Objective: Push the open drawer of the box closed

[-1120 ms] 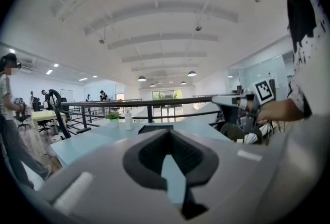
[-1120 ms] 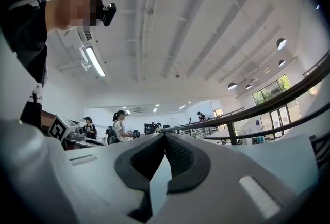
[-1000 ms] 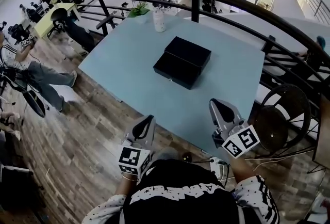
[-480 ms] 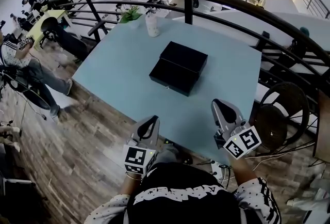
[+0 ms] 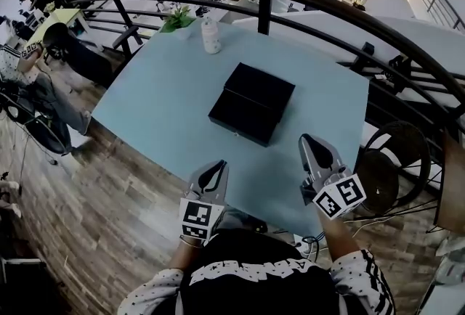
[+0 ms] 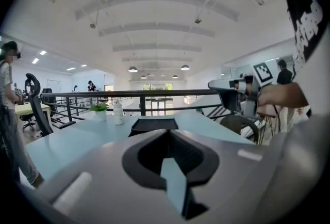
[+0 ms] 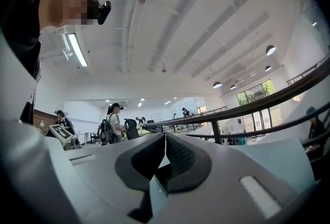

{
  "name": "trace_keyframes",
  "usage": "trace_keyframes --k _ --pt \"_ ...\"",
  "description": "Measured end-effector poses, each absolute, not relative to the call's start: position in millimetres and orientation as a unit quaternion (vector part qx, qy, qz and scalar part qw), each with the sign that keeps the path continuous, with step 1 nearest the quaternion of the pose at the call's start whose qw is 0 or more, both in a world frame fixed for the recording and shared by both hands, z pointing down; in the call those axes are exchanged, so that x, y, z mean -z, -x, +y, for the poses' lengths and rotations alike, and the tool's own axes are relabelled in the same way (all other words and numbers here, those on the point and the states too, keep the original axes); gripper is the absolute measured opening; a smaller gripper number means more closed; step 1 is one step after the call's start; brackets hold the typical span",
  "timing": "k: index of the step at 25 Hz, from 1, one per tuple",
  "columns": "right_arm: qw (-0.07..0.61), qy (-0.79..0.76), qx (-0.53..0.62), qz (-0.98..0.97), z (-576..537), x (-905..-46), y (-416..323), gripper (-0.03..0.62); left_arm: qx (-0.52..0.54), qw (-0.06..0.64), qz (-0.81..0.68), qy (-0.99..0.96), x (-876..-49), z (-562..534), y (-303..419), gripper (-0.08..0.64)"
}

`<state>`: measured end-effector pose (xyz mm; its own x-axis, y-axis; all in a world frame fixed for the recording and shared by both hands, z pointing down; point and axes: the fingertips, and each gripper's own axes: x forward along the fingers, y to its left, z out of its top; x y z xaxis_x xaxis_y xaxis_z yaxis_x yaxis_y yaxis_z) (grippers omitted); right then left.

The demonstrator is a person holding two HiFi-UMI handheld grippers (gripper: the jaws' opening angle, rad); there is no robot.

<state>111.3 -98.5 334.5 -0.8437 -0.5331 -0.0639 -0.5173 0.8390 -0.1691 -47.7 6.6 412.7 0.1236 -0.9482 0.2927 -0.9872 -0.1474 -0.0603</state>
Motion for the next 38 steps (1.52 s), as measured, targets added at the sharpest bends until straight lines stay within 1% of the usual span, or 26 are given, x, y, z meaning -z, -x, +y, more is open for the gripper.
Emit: trace_keyframes --k 10,19,33,38 --pt "0.0 0.315 0.082 0.946 -155.5 -362.6 -67.8 -0.002 -0.141 0.118 -0.635 -0.75 -463.9 -38.1 85.6 0.0" --pt "-0.057 0.36 0.12 0.924 -214.7 -418.9 -46.1 0.0 -0.161 0.15 -0.618 -0.755 -512.7 -79.8 105.9 0.0" --pt "-0.132 0.41 0.154 0.889 -270.5 -489.3 -32.2 0.009 -0.202 0.177 -0.577 -0.772 -568.1 -123.9 108.0 0.0" --pt "-0.154 0.426 0.175 0.874 -283.9 -513.2 -30.6 0.025 -0.218 0.184 -0.559 -0.779 -580.3 -131.4 107.6 0.0"
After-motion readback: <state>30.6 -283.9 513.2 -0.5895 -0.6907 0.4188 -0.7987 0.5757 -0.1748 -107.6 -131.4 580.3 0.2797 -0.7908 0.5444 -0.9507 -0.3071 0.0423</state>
